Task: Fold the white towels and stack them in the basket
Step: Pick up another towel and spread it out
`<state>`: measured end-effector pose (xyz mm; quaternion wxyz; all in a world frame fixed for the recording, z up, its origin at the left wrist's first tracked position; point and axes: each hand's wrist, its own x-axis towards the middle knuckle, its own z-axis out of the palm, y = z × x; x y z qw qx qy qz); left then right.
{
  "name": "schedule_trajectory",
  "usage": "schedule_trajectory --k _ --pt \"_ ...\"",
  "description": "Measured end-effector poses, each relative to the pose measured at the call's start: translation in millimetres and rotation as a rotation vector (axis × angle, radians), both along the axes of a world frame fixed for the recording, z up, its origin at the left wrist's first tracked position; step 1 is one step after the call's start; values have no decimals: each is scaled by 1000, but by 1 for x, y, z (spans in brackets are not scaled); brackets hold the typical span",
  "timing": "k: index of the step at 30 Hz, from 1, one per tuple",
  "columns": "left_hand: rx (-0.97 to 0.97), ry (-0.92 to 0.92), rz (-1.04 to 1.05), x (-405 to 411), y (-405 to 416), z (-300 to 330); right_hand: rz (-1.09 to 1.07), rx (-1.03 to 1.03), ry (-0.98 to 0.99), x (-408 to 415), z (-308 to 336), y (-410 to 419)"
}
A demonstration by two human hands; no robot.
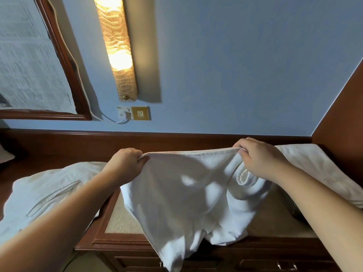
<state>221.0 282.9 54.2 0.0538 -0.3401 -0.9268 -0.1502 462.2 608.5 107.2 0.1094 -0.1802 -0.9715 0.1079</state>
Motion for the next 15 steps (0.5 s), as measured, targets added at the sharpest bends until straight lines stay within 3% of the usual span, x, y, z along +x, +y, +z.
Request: schedule_trajectory --k 4,11,15 --pt "128 -37 17 6 7 4 -12 -2 -35 -3 7 0" --pt "-71 -118 119 41 32 33 -4 30 -73 2 16 -1" --pt "-178 -28 149 66 35 42 48 9 -31 18 19 0"
